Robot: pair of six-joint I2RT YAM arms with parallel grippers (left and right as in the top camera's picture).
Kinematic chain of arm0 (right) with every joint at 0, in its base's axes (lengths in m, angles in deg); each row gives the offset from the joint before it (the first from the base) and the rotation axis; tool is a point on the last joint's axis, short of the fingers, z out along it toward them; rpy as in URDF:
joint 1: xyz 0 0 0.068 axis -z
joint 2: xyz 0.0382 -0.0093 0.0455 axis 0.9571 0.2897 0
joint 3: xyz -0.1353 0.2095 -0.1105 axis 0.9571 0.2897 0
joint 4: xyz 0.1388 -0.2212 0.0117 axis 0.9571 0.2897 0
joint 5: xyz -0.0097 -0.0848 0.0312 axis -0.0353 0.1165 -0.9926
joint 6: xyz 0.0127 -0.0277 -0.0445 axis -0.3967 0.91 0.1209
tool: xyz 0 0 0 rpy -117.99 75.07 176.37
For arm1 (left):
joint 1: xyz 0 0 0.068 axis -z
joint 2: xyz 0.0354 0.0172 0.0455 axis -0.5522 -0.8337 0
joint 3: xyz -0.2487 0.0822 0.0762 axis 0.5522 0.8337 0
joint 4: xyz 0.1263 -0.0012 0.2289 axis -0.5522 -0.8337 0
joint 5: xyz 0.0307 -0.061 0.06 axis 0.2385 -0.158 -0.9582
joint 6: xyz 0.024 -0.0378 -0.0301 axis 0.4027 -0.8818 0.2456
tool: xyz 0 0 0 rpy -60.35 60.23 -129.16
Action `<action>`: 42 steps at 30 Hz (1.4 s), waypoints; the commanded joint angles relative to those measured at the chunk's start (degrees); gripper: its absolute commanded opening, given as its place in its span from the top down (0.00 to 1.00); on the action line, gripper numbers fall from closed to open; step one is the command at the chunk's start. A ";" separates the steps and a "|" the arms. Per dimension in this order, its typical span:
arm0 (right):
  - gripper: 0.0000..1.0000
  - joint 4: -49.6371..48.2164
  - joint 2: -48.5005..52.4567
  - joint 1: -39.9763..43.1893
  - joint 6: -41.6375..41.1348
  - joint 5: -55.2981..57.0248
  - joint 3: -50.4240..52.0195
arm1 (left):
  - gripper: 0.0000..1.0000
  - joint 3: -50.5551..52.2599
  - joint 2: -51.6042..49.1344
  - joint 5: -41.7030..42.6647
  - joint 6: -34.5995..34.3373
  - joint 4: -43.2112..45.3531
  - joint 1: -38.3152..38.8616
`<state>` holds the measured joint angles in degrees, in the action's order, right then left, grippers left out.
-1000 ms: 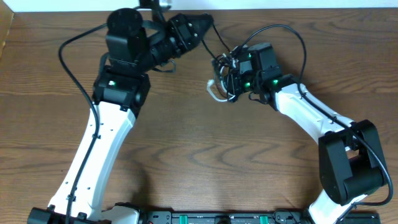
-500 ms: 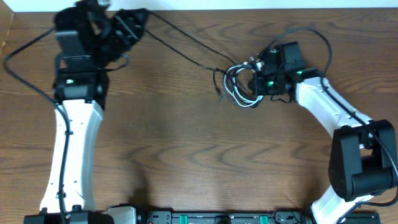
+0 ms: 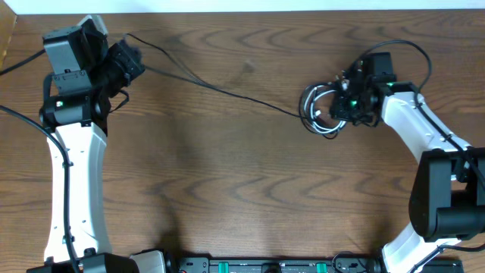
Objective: Untangle cables
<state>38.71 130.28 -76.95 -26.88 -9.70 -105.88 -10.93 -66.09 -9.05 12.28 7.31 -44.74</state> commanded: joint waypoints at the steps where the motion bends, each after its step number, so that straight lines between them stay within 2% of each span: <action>1: 0.99 0.52 0.07 4.07 -0.44 4.37 0.39 | 0.93 -1.44 1.36 -8.92 5.29 -0.66 -1.77; 7: 0.99 -0.57 0.07 3.30 2.62 -3.72 0.39 | 0.93 -1.44 1.33 -5.53 8.09 -10.62 2.19; 17: 0.99 0.13 0.07 -0.61 2.60 -3.74 0.39 | 0.93 -1.25 1.27 -5.57 14.82 -26.36 12.26; 21: 0.99 0.13 0.07 -1.79 2.60 -3.74 0.39 | 0.93 -0.26 1.20 -5.62 18.80 -28.57 15.85; 25: 0.99 0.20 0.07 -2.32 2.60 -3.74 0.39 | 0.92 0.28 1.16 -5.60 18.80 -29.35 16.35; 29: 0.99 0.20 0.07 -2.32 2.60 -3.74 0.39 | 0.86 0.31 1.16 -5.55 18.78 -29.35 16.35; 34: 0.99 0.17 0.07 -2.34 2.58 -4.26 0.39 | 0.68 0.44 0.39 -5.31 18.78 -29.99 16.52; 37: 0.99 0.15 0.07 -2.34 2.58 -5.05 0.39 | 0.65 1.11 -0.85 -3.63 18.82 -30.14 17.27; 40: 0.99 0.15 0.07 -2.34 2.58 -5.05 0.39 | 0.60 1.22 -2.27 -0.72 21.55 -30.14 18.36; 42: 0.98 0.15 0.07 -2.32 2.58 -5.05 0.39 | 0.52 1.22 -3.50 3.02 25.33 -29.88 19.74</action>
<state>38.97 130.28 -78.98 -25.11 -13.30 -105.55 -10.41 -67.44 -11.67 32.33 -22.44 -26.69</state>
